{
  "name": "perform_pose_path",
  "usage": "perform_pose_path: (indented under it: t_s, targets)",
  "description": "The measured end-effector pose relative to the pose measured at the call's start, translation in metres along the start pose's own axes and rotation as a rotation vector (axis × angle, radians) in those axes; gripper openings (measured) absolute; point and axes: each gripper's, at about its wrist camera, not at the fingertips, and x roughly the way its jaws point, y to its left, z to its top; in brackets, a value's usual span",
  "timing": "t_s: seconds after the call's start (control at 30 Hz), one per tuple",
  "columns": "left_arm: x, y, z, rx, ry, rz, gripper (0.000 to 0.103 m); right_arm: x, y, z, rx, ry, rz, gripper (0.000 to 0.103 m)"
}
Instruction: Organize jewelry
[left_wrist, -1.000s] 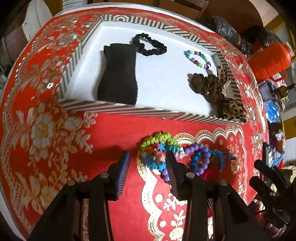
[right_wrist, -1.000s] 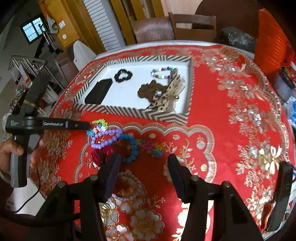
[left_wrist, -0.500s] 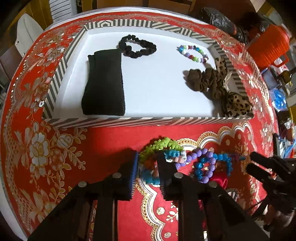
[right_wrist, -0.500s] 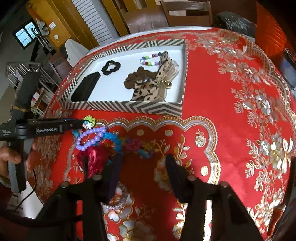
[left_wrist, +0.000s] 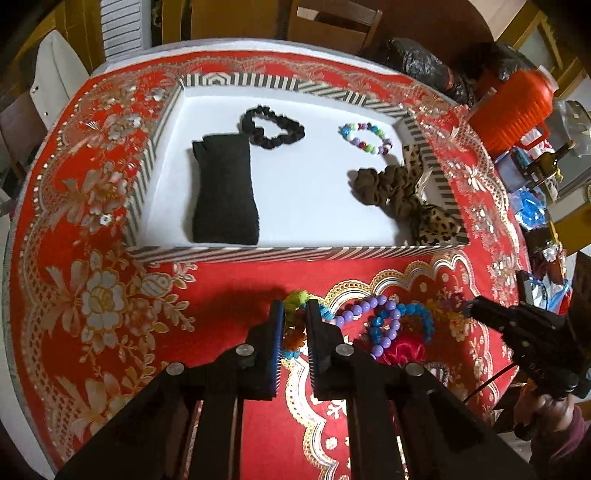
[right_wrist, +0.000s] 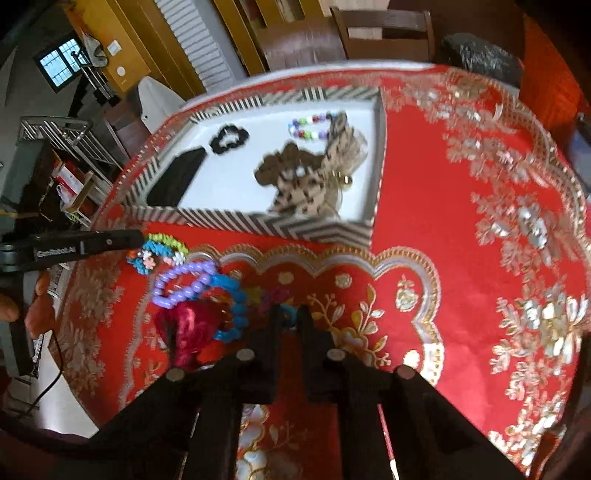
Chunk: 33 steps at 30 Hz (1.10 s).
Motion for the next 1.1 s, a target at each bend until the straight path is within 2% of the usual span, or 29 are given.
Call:
perform_pose_path:
  t_s: [0.27, 0.53, 1.1]
  targets:
    - [-0.037, 0.008, 0.009, -0.003, -0.060, 0.008, 0.000, -0.050, 0.006, 0.019, 0.013, -0.099, 0.036, 0.007]
    - [-0.065, -0.004, 0.025, 0.031, -0.128, 0.046, 0.000, -0.086, 0.007, 0.041, -0.009, -0.167, 0.031, 0.007]
    - [-0.066, -0.027, 0.045, 0.065, -0.161, 0.066, 0.000, -0.097, 0.029, 0.079, -0.069, -0.215, 0.065, 0.007]
